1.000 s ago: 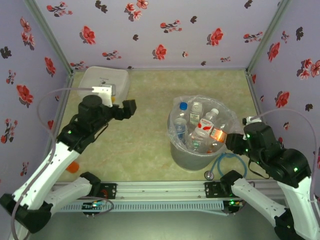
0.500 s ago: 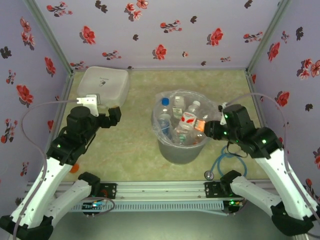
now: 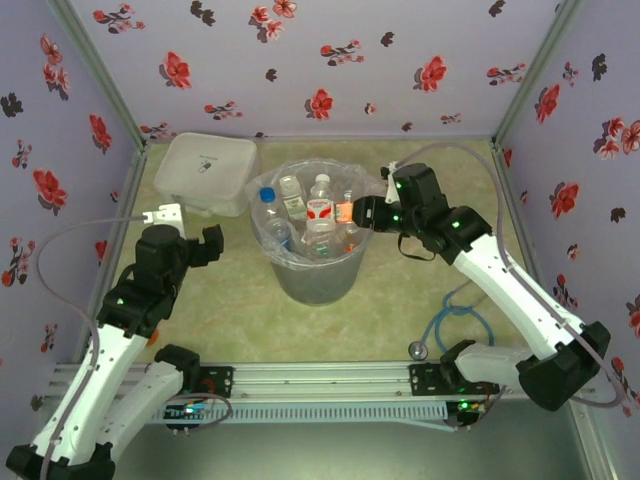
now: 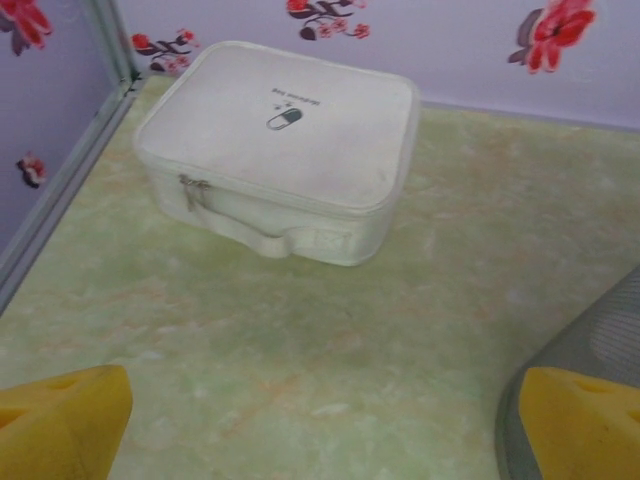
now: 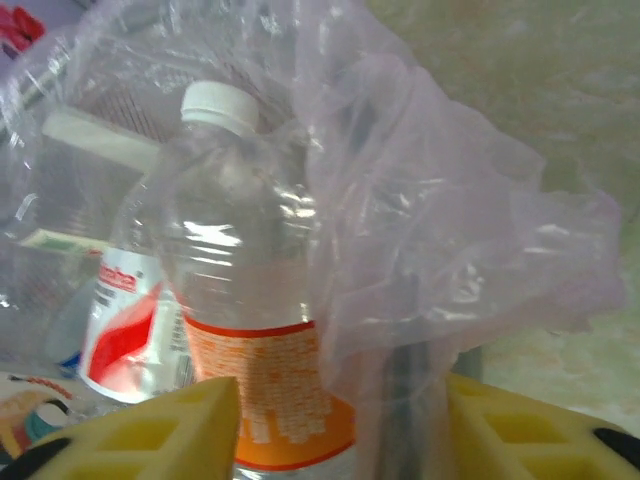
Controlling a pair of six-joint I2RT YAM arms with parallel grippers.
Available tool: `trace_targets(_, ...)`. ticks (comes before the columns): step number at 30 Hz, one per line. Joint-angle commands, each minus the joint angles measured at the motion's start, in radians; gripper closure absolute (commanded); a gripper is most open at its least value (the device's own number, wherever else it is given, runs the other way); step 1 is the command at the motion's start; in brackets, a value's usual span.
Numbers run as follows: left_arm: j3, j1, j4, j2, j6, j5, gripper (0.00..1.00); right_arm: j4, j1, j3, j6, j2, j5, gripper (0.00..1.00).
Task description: Put the plastic bottles in the bin
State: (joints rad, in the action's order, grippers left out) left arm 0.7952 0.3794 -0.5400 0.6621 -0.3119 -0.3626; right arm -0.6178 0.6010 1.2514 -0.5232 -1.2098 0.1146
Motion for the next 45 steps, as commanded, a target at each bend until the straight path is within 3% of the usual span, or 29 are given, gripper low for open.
trace_targets(1, -0.052, -0.018, 0.078, 0.013, -0.009, -0.091, 0.00, -0.015, -0.018, 0.074, 0.051, 0.058, -0.060, 0.28)
trace_targets(3, -0.087, -0.032, 0.138, 0.034, 0.005, -0.133, 0.00, -0.059, -0.081, 0.082, 0.072, 0.107, -0.100, 0.03)
trace_targets(4, -0.108, -0.041, 0.172, 0.045, 0.016, -0.150, 0.00, -0.075, -0.115, 0.079, 0.078, 0.128, -0.107, 0.01)
trace_targets(10, -0.230, -0.163, 0.406, 0.158, 0.070, -0.179, 0.00, -0.112, -0.336, -0.020, 0.151, 0.236, -0.220, 0.01)
trace_targets(15, -0.324, -0.215, 0.597, 0.226, 0.133, -0.164, 0.00, 0.059, -0.423, -0.253, 0.242, 0.281, -0.353, 0.01)
trace_targets(23, -0.433, -0.275, 0.862, 0.329, 0.211, -0.105, 0.00, 0.452, -0.451, -0.625, 0.352, 0.286, -0.559, 0.01)
trace_targets(32, -0.458, -0.327, 1.284, 0.641, 0.242, -0.032, 0.00, 0.803, -0.510, -0.793, 0.344, 0.156, -0.596, 0.00)
trace_targets(39, -0.426, -0.355, 1.432, 0.819, 0.246, 0.071, 0.00, 1.090, -0.529, -0.869, 0.398, 0.040, -0.592, 0.01)
trace_targets(45, -0.425, -0.355, 1.448, 0.845, 0.253, 0.095, 0.00, 1.312, -0.541, -0.909, 0.404, -0.090, -0.574, 0.01)
